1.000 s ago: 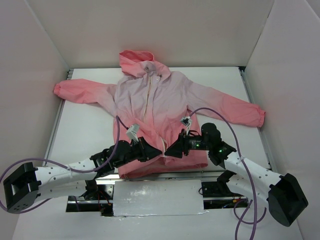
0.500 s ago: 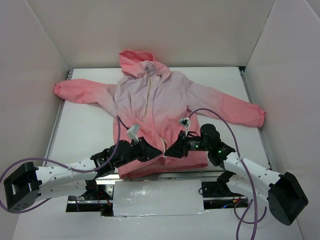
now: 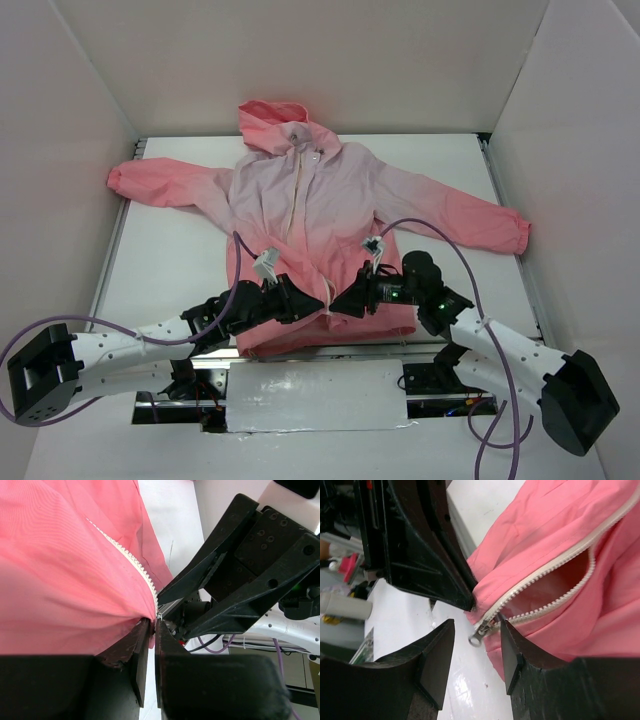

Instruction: Zip up the jacket

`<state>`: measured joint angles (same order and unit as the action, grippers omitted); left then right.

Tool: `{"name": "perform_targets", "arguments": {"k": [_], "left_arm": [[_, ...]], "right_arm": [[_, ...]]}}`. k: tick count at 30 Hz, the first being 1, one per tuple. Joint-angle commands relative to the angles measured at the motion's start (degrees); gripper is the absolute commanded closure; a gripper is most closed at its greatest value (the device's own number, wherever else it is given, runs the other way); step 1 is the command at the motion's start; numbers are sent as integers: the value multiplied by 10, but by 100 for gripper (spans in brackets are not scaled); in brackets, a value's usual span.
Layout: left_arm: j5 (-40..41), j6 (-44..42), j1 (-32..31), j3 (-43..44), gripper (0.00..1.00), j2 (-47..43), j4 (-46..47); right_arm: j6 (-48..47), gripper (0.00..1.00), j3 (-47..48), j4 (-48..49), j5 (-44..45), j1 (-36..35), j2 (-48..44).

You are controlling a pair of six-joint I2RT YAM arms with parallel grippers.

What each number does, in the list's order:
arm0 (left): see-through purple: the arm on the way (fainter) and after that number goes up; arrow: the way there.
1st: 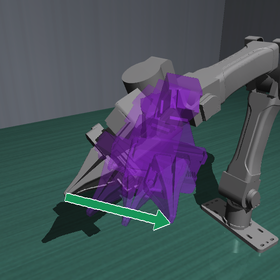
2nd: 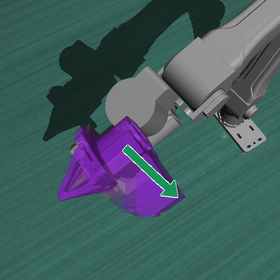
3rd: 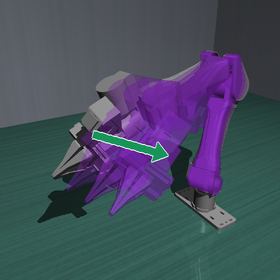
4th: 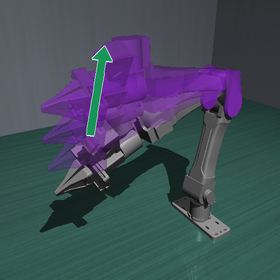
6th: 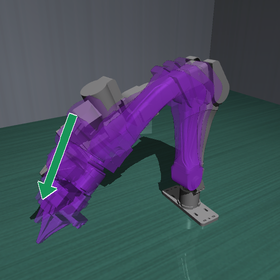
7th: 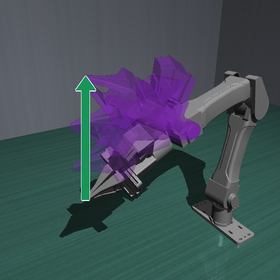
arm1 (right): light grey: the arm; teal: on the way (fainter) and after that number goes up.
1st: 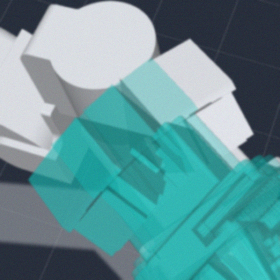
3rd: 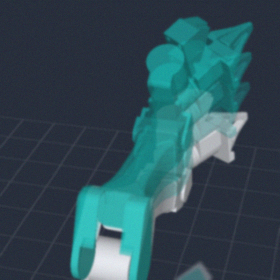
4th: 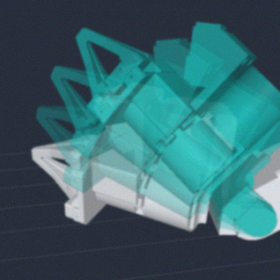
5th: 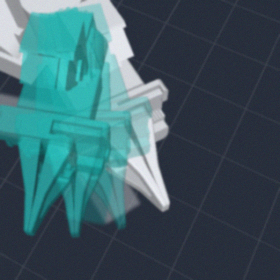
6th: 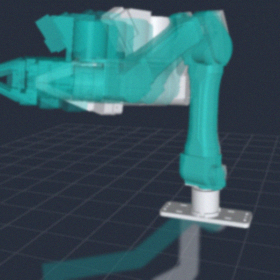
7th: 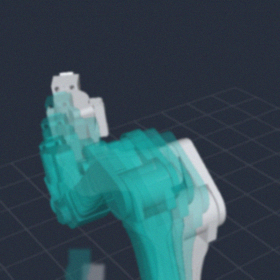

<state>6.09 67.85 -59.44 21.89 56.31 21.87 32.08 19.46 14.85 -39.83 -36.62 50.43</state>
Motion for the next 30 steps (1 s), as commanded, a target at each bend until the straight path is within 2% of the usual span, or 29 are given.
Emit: {"name": "perform_targets", "arguments": {"k": [1,7,14,19,24,30], "left_arm": [[0,3,0,26,100,1,33],[-2,1,0,31,100,5,40],[-6,3,0,29,100,7,48],[-7,1,-1,32,100,9,50],[-5,1,0,30,100,3,49],[-4,3,0,28,100,1,49]], "right_arm": [[3,51,8,-22,57,-6,-31],[90,49,-20,-28,71,-20,-81],[112,48,-30,-69,104,-63,-120],[201,48,-41,-48,132,-107,-126],[295,42,-59,-30,179,-130,-126],[357,39,-86,-18,210,-139,-147]]}}
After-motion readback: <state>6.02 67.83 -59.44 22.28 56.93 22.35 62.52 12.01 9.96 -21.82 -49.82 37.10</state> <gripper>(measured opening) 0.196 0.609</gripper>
